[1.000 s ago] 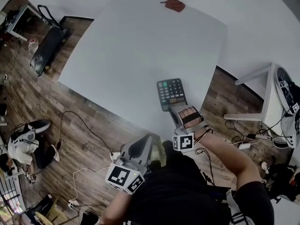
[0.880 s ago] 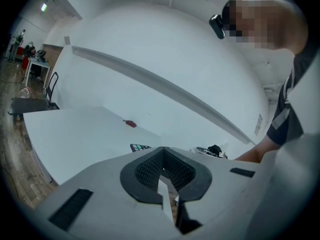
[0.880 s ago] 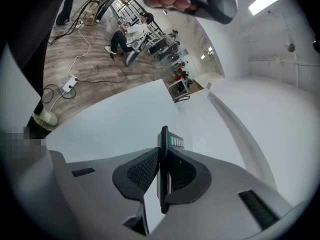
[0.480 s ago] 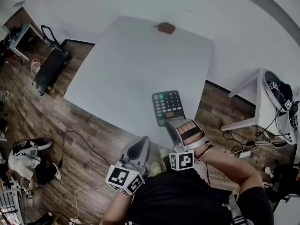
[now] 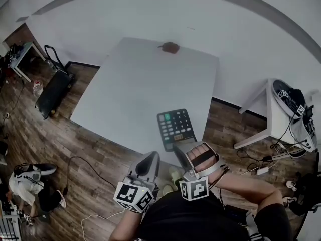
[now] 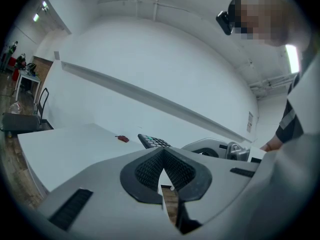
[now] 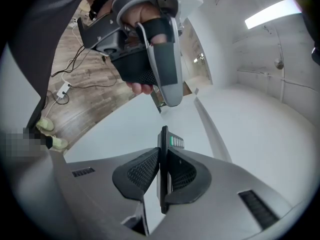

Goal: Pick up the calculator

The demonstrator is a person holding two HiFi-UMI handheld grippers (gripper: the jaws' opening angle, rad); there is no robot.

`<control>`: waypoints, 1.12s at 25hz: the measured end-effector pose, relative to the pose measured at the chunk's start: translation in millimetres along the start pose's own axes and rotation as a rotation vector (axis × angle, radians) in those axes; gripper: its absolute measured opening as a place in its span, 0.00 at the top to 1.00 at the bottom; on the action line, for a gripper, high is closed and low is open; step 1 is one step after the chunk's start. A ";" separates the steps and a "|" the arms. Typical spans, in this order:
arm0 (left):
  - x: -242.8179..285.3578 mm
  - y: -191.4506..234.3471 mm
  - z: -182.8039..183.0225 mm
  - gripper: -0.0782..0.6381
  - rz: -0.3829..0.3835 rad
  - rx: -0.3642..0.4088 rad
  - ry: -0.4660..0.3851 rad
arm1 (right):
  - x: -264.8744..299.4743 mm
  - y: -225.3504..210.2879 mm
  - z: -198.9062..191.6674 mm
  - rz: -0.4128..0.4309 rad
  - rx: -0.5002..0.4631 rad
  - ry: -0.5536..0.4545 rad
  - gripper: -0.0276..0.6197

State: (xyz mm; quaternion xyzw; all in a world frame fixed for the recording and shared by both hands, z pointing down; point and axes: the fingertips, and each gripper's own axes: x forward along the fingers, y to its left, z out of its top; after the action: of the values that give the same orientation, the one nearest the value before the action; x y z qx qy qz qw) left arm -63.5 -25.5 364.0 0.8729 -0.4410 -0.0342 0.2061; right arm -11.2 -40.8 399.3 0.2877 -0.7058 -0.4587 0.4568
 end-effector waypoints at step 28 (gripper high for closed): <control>8.9 -8.9 9.1 0.88 -0.005 0.017 -0.022 | -18.4 -3.2 3.5 0.021 0.048 -0.022 0.87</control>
State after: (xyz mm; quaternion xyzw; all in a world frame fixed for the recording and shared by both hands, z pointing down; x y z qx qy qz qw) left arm -53.5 -30.9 353.4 0.8753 -0.4412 -0.0409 0.1938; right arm -6.8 -25.5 388.8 0.2862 -0.7245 -0.4399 0.4468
